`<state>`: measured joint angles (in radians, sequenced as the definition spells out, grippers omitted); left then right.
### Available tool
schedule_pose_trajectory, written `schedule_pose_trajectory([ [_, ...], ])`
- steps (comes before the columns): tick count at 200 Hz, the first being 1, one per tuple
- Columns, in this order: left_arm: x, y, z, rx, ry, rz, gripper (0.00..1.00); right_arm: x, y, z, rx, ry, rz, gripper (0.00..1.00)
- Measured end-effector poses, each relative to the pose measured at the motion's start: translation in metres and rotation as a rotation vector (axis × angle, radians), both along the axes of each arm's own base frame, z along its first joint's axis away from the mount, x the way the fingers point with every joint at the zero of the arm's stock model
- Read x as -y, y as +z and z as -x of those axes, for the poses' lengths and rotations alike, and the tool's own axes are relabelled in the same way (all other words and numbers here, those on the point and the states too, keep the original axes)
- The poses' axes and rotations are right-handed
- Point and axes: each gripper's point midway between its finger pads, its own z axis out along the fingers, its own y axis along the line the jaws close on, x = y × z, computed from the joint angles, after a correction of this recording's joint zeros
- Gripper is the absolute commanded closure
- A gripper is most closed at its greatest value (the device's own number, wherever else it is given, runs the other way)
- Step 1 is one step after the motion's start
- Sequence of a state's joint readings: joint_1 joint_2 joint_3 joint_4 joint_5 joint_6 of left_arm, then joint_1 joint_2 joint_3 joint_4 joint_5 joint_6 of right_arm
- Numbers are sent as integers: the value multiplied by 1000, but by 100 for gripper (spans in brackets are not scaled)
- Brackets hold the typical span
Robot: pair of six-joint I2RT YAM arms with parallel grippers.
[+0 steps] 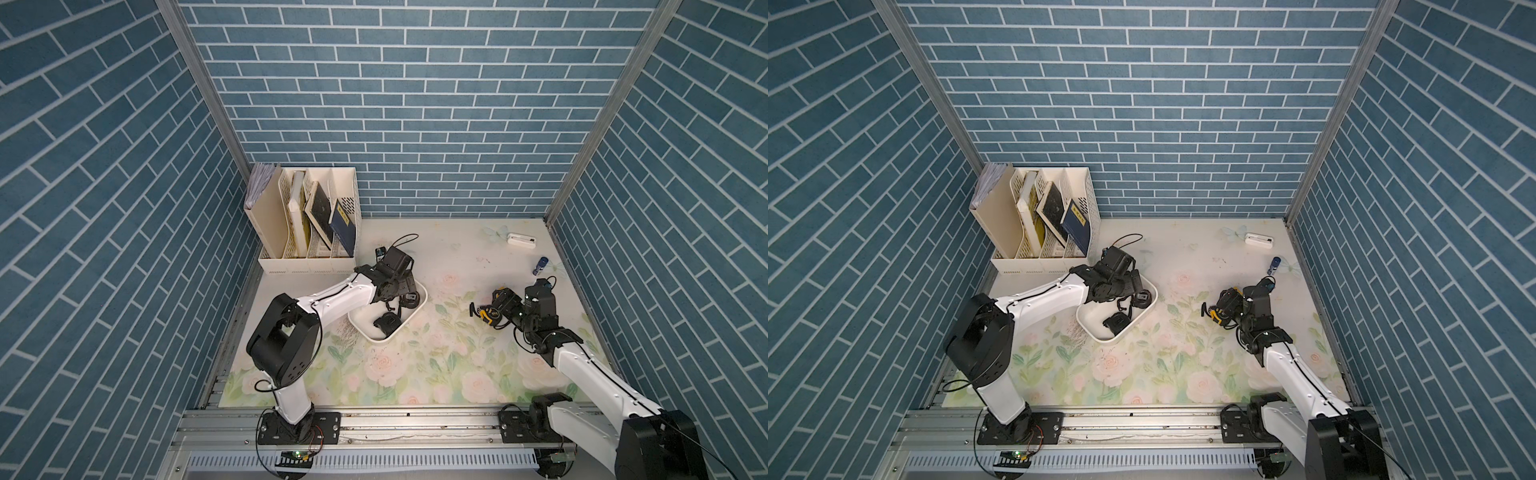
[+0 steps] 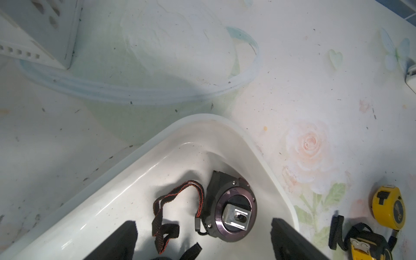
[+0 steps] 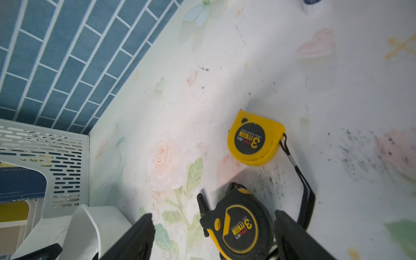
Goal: Take the tape measure out of the storage box
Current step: Place the tape measure at the center of the board, then pick up the tape measure from the storage box.
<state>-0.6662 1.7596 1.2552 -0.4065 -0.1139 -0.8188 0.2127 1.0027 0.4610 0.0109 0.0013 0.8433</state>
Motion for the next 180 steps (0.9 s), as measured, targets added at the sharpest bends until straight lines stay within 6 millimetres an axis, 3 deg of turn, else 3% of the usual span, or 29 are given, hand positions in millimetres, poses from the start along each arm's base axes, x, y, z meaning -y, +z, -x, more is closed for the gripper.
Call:
schedule_pose_trajectory([
  [30, 8, -1, -1, -3, -33, -4, 3, -1, 17, -8, 42, 8, 14, 14],
  [63, 7, -7, 8, -34, -67, -36, 3, -1, 16, -9, 43, 19, 25, 14],
  [104, -7, -16, 26, -95, -105, -109, 2, -1, 15, -9, 41, 21, 27, 14],
  [151, -23, -8, 47, -127, -120, -145, 1, -2, 10, -10, 29, 24, 28, 14],
  [180, -34, -19, 64, -170, -123, -160, 1, -3, 9, -12, 29, 31, 29, 14],
])
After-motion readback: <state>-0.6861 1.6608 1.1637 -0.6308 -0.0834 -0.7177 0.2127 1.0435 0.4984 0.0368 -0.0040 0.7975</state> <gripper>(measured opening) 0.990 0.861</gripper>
